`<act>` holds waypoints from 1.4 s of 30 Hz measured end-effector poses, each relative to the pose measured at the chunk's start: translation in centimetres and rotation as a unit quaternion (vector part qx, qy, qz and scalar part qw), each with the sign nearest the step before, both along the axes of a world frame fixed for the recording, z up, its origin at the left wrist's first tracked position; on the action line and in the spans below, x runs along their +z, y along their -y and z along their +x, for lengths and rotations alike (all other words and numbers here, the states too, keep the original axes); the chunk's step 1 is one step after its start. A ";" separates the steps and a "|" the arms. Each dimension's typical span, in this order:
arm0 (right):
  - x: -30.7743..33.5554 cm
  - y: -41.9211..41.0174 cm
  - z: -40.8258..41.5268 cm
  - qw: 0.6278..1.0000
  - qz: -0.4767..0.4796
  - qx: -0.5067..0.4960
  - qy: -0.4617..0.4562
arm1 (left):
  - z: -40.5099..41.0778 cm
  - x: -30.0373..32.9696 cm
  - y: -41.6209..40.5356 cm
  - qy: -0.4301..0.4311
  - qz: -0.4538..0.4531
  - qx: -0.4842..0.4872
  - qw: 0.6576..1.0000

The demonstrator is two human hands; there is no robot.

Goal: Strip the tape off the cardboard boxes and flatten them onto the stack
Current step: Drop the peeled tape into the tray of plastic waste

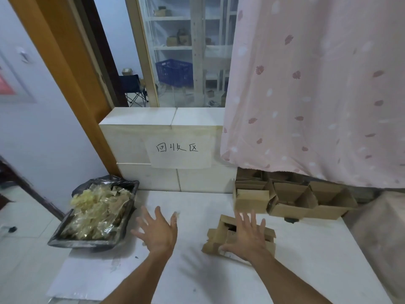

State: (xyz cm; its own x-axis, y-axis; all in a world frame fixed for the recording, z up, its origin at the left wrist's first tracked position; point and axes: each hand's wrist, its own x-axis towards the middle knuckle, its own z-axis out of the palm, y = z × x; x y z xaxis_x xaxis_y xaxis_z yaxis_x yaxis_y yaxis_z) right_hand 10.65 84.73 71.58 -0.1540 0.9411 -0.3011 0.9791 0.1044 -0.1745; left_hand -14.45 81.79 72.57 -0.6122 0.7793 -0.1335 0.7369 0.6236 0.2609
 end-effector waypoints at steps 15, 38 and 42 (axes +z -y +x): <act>2.0 -0.7 -7.2 0.963 0.025 0.070 -0.259 | 2.5 0.4 2.5 0.061 0.177 -0.123 0.975; 2.7 -2.4 -21.3 0.982 0.123 0.123 -0.077 | -11.5 1.2 3.0 0.097 0.165 -0.211 0.959; 5.1 -3.2 -28.2 0.974 0.157 0.134 -0.089 | -16.7 2.3 1.3 0.039 0.186 -0.181 0.965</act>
State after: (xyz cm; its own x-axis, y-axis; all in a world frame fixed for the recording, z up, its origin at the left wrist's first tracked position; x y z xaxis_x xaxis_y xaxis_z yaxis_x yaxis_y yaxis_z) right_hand -17.51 87.93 76.63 -0.4305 0.9012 0.0499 0.8665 0.4281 -0.2569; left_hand -31.16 80.53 74.82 -0.2902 0.9432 0.1617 0.8578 0.1814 0.4809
